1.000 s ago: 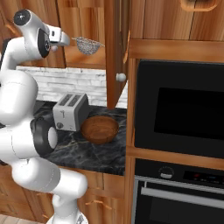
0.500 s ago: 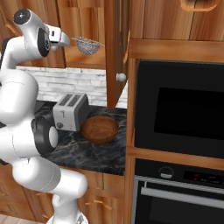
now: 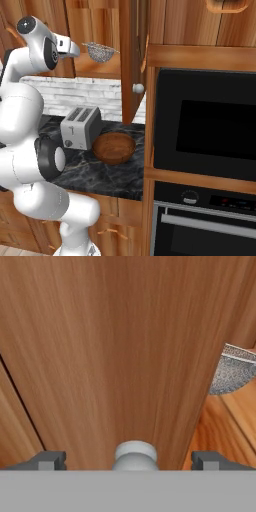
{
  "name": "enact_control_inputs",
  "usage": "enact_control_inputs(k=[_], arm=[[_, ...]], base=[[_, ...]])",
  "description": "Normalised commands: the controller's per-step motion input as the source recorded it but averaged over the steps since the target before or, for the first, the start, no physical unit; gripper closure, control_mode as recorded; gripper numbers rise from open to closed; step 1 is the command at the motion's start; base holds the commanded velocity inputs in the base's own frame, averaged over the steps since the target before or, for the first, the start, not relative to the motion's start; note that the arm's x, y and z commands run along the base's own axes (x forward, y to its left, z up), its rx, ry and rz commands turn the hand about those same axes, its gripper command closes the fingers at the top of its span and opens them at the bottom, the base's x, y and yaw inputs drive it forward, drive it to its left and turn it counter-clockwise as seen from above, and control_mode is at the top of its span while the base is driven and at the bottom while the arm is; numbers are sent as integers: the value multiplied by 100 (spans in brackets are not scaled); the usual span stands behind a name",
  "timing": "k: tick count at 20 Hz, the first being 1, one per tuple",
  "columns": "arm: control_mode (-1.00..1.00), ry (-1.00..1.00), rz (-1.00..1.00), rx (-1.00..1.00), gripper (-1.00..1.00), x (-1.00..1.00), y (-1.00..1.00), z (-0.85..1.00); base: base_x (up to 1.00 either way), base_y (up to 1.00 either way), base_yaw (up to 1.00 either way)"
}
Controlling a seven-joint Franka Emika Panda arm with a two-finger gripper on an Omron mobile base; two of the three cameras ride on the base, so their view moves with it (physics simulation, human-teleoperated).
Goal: Open the cabinet and setup a tea strainer by placing it in the bowl upright.
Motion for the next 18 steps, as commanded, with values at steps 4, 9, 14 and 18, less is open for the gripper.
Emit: enact_control_inputs(k=[4,9,14,18], arm=[[-100,0,0,0,-100,4,0,0],[-100,0,0,0,100,13,0,0],[-100,0,0,0,100,6,0,0],[-100,0,0,0,100,0,0,0]], base=[[0,0,0],[0,0,0],[0,0,0],[0,0,0]])
